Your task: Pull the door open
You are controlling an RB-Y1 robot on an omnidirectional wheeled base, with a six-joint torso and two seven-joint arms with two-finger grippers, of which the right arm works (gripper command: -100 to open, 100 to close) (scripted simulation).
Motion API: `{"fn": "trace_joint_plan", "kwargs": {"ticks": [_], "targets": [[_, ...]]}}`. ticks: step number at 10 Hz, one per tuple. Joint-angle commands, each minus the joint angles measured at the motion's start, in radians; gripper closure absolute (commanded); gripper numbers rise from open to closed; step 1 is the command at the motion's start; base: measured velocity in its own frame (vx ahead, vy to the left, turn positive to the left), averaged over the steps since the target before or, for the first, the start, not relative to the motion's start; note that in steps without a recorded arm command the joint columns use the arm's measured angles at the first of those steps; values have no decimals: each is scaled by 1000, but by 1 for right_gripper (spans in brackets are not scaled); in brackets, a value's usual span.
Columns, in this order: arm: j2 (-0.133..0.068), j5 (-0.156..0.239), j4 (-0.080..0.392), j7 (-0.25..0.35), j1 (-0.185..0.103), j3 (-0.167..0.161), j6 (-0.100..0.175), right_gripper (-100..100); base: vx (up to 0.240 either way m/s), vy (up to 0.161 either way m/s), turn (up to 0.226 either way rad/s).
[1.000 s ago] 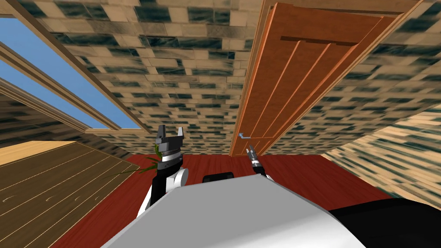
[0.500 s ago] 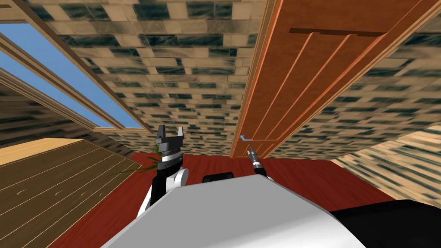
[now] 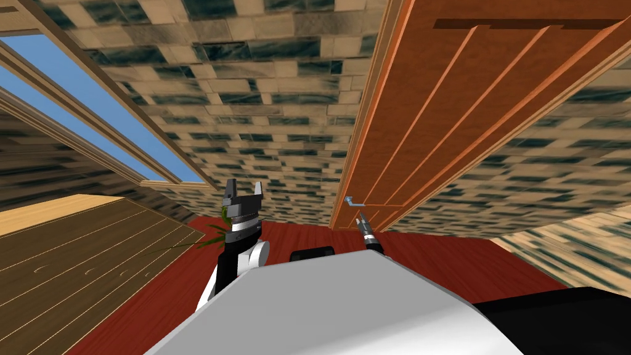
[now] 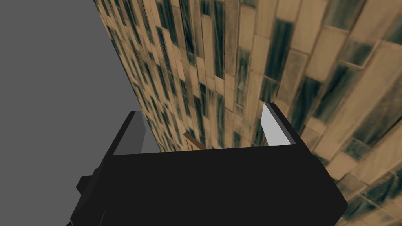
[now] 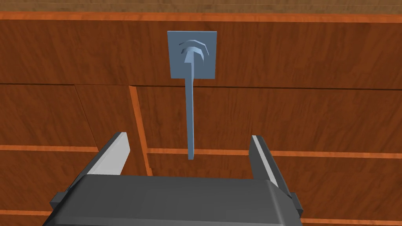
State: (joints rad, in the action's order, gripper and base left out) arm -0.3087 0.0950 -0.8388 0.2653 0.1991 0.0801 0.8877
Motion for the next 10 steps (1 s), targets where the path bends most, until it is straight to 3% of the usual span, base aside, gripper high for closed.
{"fn": "trace_joint_plan", "kwargs": {"ticks": [1, 7, 8, 10], "targets": [[0, 0, 0, 0, 0, 0, 0, -100, 39, -29, 17], [8, 10, 31, -13, -27, 19, -5, -100, 174, -60, 55], [8, 10, 31, -13, -27, 19, -5, 100, -7, 6, -12], [8, 10, 31, -13, -27, 19, -5, 100, -29, 12, -10]]}}
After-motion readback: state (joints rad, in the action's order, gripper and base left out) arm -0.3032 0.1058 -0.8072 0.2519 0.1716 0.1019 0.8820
